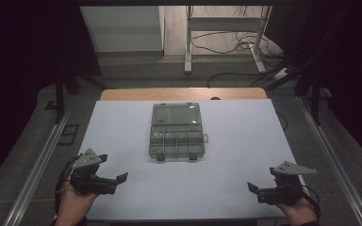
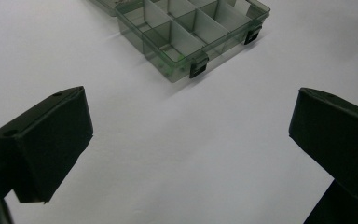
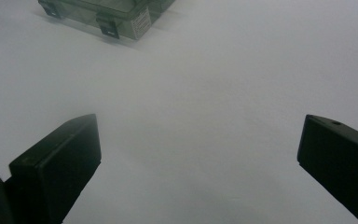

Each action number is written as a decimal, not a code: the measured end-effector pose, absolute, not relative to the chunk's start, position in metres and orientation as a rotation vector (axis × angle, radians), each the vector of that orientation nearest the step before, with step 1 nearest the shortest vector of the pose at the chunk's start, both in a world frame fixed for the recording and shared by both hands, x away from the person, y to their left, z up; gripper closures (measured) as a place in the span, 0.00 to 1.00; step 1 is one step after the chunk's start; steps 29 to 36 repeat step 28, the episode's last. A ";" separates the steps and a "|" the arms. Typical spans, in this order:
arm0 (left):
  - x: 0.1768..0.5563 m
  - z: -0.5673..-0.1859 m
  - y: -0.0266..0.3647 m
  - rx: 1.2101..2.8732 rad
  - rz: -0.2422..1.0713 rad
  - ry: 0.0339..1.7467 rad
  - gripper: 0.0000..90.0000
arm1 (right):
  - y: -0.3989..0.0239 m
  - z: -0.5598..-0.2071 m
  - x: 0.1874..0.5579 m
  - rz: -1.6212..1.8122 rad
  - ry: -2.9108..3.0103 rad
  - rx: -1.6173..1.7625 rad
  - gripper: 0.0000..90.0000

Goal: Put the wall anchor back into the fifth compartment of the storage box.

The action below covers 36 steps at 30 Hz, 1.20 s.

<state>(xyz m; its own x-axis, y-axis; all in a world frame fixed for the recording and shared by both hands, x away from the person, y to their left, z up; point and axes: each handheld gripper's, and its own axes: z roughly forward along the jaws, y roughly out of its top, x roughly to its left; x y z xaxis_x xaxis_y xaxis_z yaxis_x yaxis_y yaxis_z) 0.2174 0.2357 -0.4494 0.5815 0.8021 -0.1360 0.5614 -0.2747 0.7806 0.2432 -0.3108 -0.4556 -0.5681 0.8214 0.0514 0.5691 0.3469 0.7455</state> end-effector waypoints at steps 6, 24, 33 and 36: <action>0.210 -0.451 0.243 1.956 0.366 1.109 0.00 | -0.311 -0.456 0.243 1.058 2.280 1.229 0.00; 0.192 -0.461 0.254 1.963 0.353 1.151 0.00 | -0.310 -0.456 0.243 1.047 2.280 1.223 0.00; 0.193 -0.461 0.253 1.974 0.357 1.152 0.00 | -0.310 -0.456 0.243 1.046 2.282 1.225 0.00; 0.193 -0.461 0.253 1.974 0.357 1.152 0.00 | -0.310 -0.456 0.243 1.046 2.282 1.225 0.00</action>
